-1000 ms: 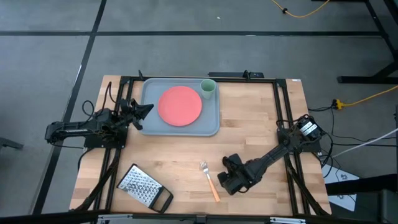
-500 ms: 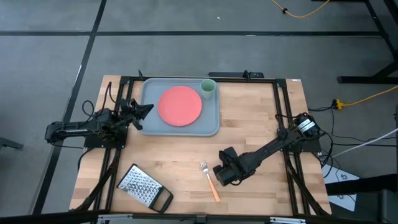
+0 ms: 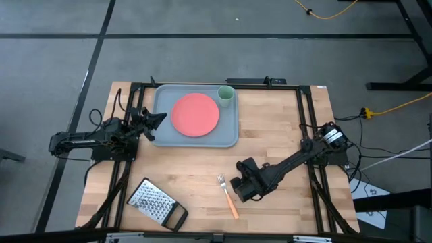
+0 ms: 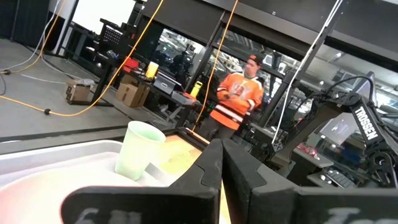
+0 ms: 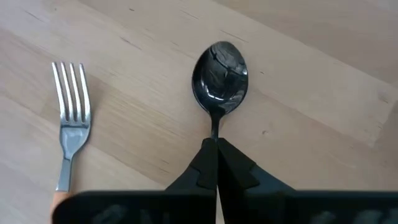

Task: Pick and place plate/cup/fork/spoon on tray
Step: Put the black spoon on the gray serving tray beside the pink plate

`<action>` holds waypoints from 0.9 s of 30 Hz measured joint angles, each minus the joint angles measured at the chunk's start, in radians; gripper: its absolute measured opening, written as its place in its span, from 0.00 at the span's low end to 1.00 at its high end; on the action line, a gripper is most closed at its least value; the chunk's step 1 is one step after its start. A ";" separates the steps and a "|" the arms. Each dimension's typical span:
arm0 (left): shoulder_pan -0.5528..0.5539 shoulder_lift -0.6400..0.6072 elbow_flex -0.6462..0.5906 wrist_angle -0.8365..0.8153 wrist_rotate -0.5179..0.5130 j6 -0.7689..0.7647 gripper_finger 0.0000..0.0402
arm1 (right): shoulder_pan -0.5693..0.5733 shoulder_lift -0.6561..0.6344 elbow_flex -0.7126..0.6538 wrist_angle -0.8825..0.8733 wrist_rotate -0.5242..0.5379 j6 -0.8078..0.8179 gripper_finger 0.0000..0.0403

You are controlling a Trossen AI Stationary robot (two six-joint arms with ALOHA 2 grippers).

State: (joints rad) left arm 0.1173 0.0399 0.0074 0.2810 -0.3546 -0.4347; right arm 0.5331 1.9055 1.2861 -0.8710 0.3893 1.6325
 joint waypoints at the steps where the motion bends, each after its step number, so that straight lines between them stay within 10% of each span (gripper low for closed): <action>1: 0.000 0.000 0.000 0.000 0.000 0.000 0.00 | 0.000 -0.001 0.000 0.000 0.000 0.000 0.00; 27: 0.000 0.000 0.000 0.000 0.000 0.000 0.00 | 0.001 0.031 0.000 -0.064 -0.069 -0.148 0.03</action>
State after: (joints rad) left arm 0.1173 0.0399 0.0075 0.2810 -0.3549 -0.4347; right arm 0.5343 1.9366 1.2861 -0.9355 0.3208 1.4850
